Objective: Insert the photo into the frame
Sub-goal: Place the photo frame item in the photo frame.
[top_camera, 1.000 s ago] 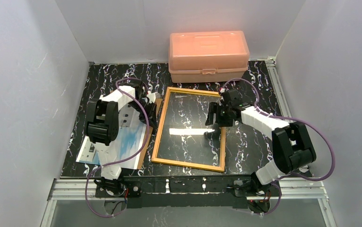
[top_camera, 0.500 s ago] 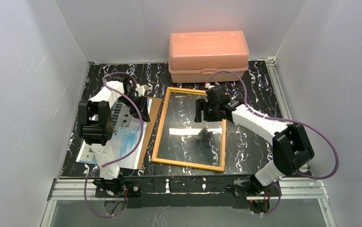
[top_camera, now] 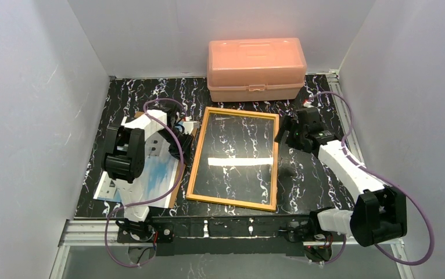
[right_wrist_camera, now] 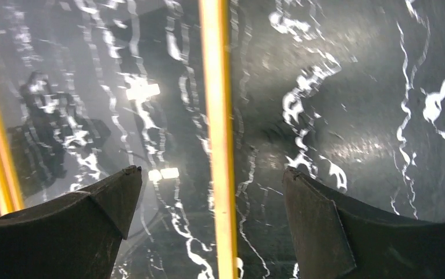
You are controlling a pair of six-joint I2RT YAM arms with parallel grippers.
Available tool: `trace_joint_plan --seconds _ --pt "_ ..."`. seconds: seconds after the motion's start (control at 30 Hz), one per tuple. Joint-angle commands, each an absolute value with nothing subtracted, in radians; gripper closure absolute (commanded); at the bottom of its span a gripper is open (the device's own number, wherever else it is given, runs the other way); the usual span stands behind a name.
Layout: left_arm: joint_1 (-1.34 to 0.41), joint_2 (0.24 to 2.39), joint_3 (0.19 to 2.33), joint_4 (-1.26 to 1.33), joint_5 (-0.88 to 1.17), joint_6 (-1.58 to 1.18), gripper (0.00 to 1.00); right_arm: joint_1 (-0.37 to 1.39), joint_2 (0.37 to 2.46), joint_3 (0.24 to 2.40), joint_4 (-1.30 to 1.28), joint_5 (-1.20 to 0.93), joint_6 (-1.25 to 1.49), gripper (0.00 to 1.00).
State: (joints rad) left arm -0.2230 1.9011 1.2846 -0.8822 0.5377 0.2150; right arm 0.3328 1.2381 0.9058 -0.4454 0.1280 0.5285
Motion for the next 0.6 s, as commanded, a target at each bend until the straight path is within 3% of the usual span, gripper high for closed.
trace_joint_plan --seconds 0.0,0.57 --pt "-0.252 1.836 1.244 -0.848 0.503 0.281 0.89 0.237 1.253 0.826 -0.403 0.012 0.567 0.01" --pt "-0.35 1.906 1.228 -0.801 0.604 0.238 0.91 0.193 1.344 0.876 -0.296 -0.202 0.577 0.01"
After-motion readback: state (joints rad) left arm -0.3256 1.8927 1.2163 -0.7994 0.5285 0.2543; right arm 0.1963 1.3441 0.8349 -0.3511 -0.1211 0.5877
